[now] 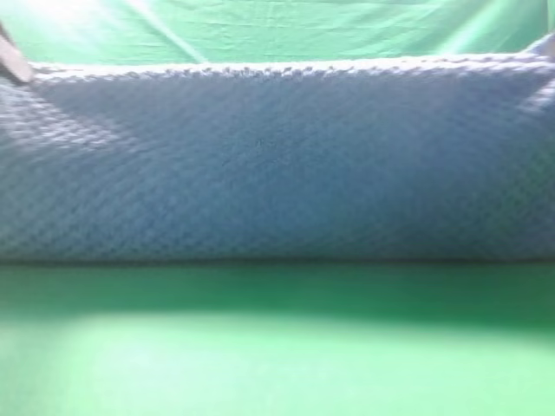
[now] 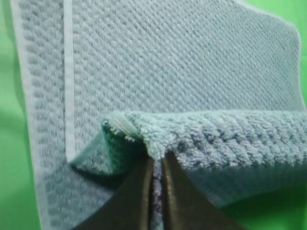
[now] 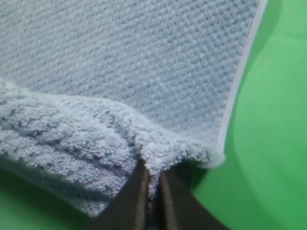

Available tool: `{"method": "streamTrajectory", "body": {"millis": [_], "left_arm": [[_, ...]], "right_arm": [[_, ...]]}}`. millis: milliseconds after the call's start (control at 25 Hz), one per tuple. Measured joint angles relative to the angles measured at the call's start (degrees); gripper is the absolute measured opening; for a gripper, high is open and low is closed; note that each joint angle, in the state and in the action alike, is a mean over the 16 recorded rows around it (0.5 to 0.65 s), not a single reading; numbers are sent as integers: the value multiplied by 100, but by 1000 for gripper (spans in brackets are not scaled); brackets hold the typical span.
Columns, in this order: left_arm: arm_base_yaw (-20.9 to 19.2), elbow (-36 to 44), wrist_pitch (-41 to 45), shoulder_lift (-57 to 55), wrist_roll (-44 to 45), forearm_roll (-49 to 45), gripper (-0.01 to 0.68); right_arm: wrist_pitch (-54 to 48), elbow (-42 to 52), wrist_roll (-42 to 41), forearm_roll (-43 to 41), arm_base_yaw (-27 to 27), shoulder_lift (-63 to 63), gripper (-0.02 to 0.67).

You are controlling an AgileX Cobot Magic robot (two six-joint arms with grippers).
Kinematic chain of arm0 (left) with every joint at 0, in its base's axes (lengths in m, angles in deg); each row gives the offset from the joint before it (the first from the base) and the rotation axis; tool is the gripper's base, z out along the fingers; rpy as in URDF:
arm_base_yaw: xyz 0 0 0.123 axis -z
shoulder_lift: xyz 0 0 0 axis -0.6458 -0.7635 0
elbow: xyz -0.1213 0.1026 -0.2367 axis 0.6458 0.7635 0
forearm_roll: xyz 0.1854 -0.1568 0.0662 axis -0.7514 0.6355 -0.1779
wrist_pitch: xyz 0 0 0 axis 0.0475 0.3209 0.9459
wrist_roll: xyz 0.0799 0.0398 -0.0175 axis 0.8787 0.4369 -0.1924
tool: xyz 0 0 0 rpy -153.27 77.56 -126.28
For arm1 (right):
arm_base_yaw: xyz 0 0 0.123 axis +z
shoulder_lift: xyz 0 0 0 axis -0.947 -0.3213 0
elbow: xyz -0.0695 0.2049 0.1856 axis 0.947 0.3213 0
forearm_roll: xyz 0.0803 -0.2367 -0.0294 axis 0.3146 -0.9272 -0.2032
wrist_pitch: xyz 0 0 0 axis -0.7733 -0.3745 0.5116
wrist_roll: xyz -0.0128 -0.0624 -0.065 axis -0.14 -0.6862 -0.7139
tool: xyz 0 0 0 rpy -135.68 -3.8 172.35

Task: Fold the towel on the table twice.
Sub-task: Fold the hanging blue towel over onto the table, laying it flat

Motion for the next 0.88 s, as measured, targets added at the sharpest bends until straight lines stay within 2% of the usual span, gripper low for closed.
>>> {"method": "streamTrajectory", "body": {"millis": [440, 720, 880], "left_arm": [[0, -1345, -470, -1501, 403, 315, 0], [0, -1704, -761, -2109, 1315, 1258, 0], [0, -1787, -889, -2357, 2009, 1857, 8]], "right_arm": [[835, -1347, -73, -133, -319, -1754, 0], [1402, -1852, -181, -135, -420, -2493, 3], [1673, -1995, -255, -138, -458, -2744, 55]]}}
